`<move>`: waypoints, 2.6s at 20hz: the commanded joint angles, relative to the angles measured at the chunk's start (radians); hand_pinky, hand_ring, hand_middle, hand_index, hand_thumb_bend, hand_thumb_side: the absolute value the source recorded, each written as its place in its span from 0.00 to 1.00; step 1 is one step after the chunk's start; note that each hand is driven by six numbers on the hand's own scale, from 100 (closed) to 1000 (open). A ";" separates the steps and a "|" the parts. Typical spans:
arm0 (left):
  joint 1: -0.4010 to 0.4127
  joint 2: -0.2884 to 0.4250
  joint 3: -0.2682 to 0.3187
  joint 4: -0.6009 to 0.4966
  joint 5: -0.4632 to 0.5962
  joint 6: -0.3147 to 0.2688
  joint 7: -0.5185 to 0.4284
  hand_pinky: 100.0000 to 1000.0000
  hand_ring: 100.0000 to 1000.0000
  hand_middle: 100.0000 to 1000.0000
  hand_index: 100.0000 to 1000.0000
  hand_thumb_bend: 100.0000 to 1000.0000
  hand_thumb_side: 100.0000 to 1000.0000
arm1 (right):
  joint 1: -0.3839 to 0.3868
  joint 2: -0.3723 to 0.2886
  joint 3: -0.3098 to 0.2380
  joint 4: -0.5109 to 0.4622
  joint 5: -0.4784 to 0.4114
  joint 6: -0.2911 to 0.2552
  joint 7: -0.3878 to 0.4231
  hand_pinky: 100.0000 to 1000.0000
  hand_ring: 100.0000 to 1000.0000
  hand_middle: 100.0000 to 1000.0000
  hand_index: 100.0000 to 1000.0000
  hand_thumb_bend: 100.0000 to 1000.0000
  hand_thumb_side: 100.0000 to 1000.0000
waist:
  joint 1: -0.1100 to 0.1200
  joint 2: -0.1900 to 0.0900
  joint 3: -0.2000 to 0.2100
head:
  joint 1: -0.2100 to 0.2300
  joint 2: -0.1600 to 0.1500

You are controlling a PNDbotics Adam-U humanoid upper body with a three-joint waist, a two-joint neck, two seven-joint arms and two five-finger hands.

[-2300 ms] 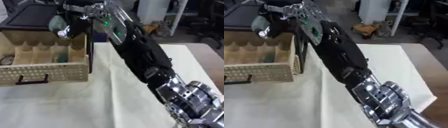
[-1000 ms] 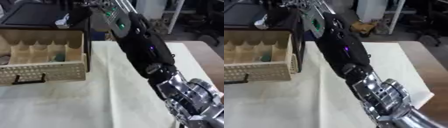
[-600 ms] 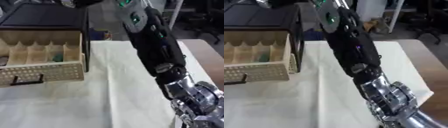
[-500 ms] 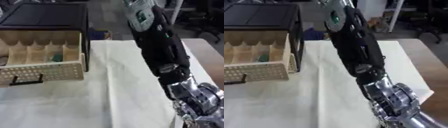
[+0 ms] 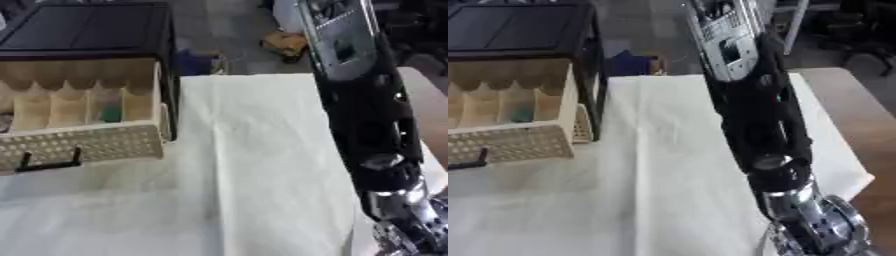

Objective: Pick up objects from table and place into drawer.

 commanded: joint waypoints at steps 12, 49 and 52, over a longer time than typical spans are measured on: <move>0.031 0.132 -0.028 -0.012 -0.054 -0.167 -0.039 0.00 0.00 0.00 0.72 0.00 0.95 | 0.124 -0.110 -0.004 -0.071 -0.097 0.025 -0.248 0.50 0.60 0.61 0.82 0.00 1.00 | 0.014 -0.002 -0.005 | 0.022 -0.013; 0.190 0.564 -0.301 -0.012 -0.456 -0.649 -0.544 0.23 0.46 0.52 0.84 0.00 1.00 | 0.181 -0.166 -0.045 -0.096 -0.151 0.072 -0.247 0.49 0.58 0.59 0.81 0.00 1.00 | 0.009 0.008 0.003 | 0.054 -0.031; 0.199 0.559 -0.317 -0.012 -0.466 -0.594 -0.595 0.33 0.54 0.58 0.89 0.00 1.00 | 0.180 -0.165 -0.046 -0.095 -0.153 0.073 -0.248 0.48 0.58 0.59 0.81 0.00 1.00 | 0.007 0.011 0.002 | 0.057 -0.034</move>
